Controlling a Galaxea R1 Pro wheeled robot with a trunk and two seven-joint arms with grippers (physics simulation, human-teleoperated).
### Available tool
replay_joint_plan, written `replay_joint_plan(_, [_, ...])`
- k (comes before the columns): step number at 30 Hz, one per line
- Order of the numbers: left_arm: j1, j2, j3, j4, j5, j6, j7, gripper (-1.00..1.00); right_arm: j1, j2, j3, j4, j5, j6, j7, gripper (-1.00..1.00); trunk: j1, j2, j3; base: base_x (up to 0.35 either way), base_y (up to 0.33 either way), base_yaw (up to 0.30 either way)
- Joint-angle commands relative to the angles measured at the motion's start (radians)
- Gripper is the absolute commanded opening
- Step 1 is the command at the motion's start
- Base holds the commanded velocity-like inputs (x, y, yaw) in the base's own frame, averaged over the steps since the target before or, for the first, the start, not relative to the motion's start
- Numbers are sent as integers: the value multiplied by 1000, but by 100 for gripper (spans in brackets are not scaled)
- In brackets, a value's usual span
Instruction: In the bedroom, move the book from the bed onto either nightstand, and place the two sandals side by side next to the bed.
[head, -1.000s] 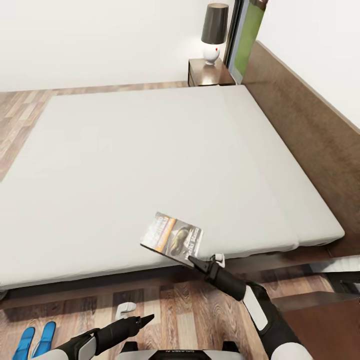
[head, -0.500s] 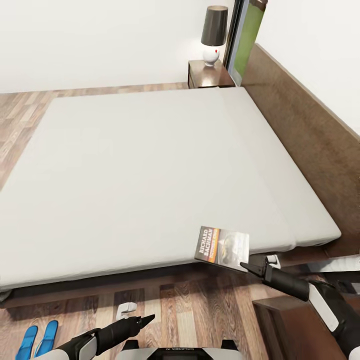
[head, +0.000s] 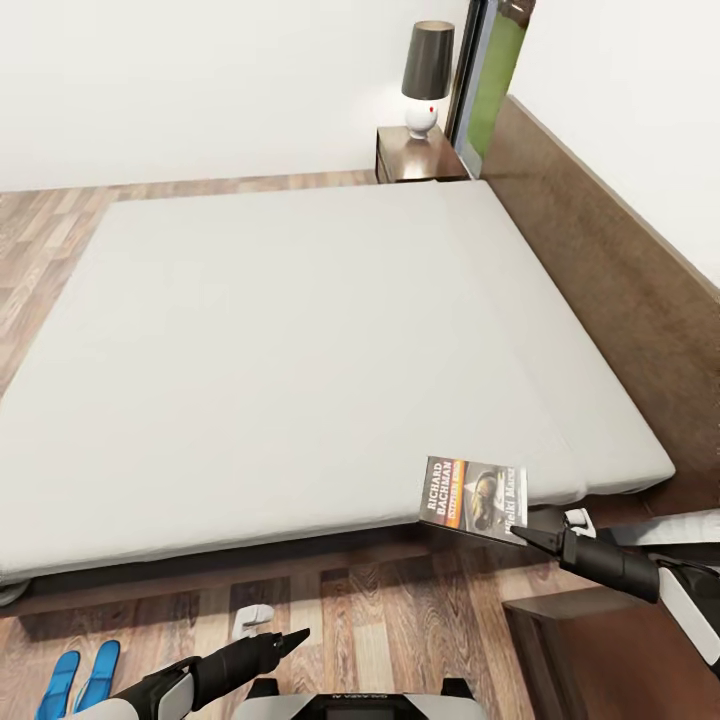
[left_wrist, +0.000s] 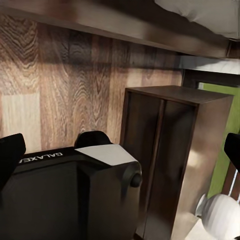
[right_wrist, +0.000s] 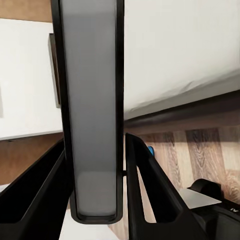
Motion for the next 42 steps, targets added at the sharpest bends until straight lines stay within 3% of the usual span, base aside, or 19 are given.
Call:
replay_joint_plan(1, [0,0,-8,0,7,-3,-2,100,0,0,0,0,-4,6,0,-100,-4,7,4,0,0,0])
replay_joint_plan(42, [0,3,-8,0,7,-3,-4,100,0,-1,2,0,-2,0,0,-100,-161,294,198,0,0,0])
